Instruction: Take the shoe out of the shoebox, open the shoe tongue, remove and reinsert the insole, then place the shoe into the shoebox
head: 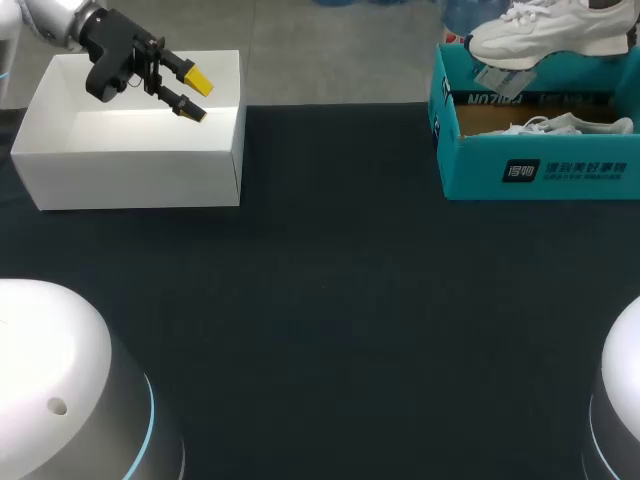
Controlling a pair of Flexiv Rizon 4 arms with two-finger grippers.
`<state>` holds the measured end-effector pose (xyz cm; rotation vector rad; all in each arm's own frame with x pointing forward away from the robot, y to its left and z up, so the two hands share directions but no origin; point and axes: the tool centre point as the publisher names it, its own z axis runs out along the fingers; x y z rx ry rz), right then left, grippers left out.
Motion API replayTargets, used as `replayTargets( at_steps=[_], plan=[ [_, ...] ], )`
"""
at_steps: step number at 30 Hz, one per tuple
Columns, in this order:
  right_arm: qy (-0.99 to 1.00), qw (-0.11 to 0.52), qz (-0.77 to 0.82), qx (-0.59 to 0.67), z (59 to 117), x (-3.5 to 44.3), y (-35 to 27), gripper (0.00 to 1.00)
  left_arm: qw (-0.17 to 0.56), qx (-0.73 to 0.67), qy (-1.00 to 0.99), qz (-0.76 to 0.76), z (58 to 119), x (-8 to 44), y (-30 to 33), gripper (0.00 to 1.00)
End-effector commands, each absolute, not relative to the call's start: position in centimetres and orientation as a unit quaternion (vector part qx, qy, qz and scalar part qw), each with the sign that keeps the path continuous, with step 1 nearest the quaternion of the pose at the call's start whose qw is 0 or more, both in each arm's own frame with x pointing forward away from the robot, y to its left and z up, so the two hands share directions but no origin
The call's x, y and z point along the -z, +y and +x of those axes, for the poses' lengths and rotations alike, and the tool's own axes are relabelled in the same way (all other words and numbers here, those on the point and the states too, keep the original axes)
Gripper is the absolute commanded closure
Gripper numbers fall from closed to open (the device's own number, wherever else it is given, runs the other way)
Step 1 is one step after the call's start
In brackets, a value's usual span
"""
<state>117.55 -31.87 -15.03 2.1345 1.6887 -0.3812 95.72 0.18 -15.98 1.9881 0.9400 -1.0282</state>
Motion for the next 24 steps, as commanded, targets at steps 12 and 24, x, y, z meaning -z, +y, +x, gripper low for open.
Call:
replayTargets(
  at_steps=[12, 24],
  plan=[
    [0.558, 0.212, 0.793, 0.125, 117.6, 14.9, -31.7, 1.0, 0.348, 0.396, 0.363, 0.768, 95.7, 15.9, 0.2, 0.0],
    [0.545, 0.232, 0.803, 0.058, 117.0, 19.3, -30.9, 1.0, 0.348, 0.396, 0.363, 0.768, 95.7, 15.9, 0.2, 0.0]
  ],
)
